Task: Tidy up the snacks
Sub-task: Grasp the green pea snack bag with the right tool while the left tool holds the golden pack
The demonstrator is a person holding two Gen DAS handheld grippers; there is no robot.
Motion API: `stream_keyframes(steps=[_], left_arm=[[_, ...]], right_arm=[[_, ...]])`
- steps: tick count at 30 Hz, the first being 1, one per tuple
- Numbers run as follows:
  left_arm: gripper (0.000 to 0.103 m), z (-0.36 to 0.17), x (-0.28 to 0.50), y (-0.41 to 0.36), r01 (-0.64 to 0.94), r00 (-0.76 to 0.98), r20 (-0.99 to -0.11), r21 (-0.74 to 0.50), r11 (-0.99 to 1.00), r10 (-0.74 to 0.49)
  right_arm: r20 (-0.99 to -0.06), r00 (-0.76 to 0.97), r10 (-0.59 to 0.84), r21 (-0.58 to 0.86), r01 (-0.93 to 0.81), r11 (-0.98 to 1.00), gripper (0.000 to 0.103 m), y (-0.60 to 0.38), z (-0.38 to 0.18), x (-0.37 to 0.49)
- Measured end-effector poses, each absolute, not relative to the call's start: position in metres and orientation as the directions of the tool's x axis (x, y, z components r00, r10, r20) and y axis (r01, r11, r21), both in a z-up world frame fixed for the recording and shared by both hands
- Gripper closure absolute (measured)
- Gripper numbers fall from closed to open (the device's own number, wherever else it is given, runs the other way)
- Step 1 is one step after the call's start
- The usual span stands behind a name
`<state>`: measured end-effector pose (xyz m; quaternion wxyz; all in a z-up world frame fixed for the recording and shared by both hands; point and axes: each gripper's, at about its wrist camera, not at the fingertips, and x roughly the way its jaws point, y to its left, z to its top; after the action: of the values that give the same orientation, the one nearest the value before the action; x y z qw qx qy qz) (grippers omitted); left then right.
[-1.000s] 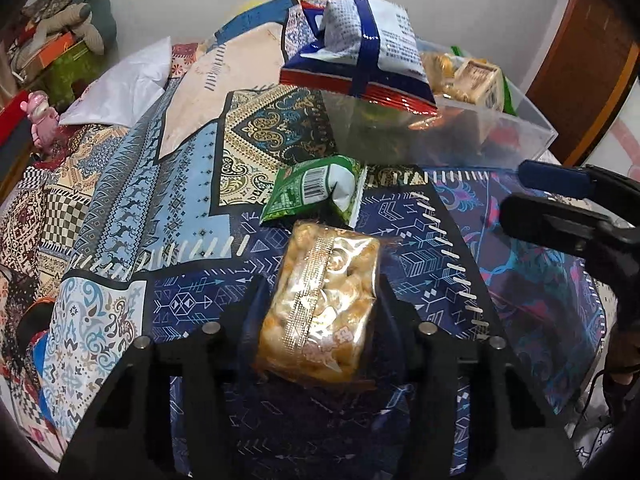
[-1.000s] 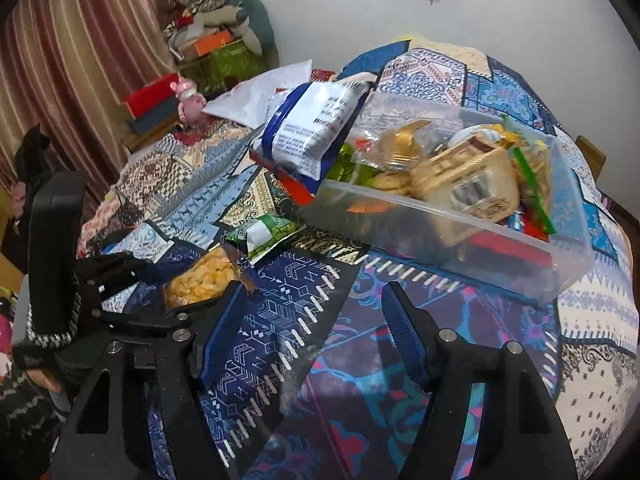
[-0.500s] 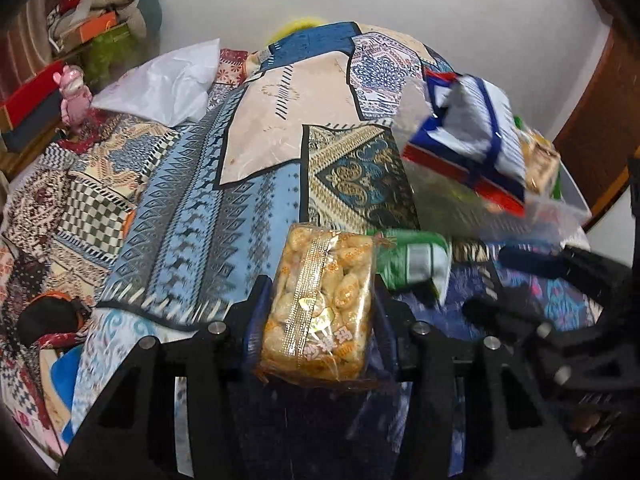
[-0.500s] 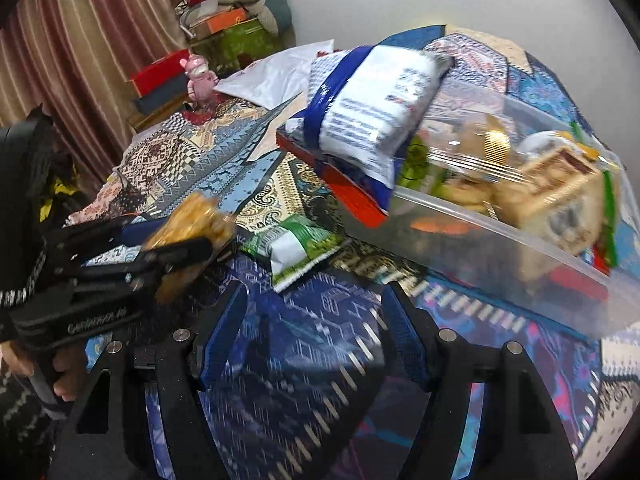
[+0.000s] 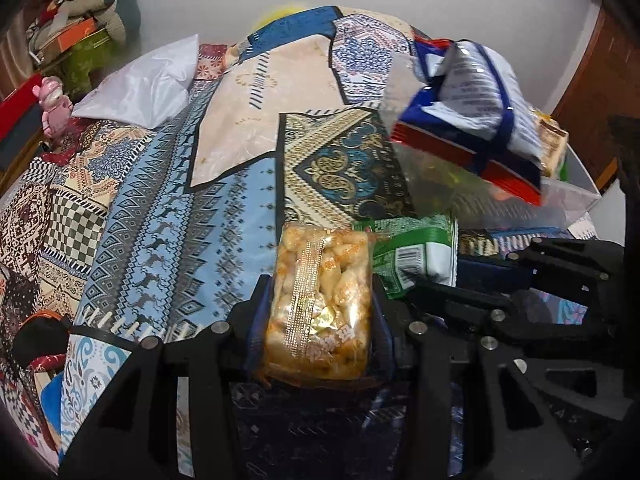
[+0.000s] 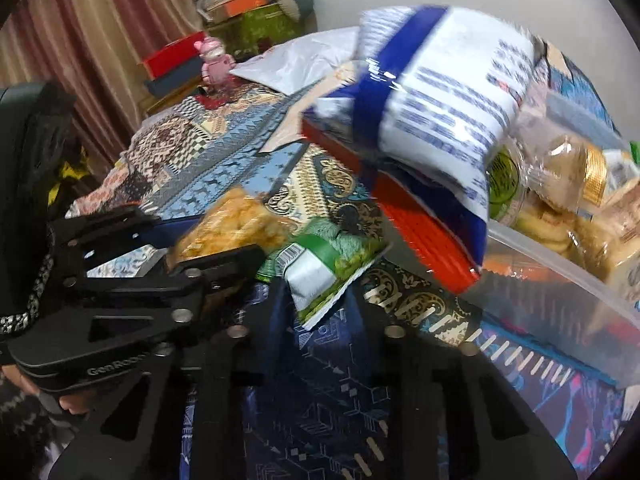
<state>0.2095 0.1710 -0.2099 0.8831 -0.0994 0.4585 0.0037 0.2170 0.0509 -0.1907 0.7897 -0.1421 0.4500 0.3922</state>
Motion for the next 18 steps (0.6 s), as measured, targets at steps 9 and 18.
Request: stream_keyframes(steps=[9, 18], left_arm=[[0.058, -0.191, 0.189, 0.124, 0.000, 0.594, -0.791, -0.182, 0.983, -0.146], [0.058, -0.181, 0.173, 0.052, 0.130, 0.580, -0.788, -0.161, 0.978, -0.207]], right_arm=[[-0.801, 0.334, 0.496, 0.080, -0.762, 0.642, 0.083, 0.008, -0.167, 0.189], [-0.811, 0.346, 0.472, 0.105, -0.708, 0.699, 0.083, -0.053, -0.165, 0.171]])
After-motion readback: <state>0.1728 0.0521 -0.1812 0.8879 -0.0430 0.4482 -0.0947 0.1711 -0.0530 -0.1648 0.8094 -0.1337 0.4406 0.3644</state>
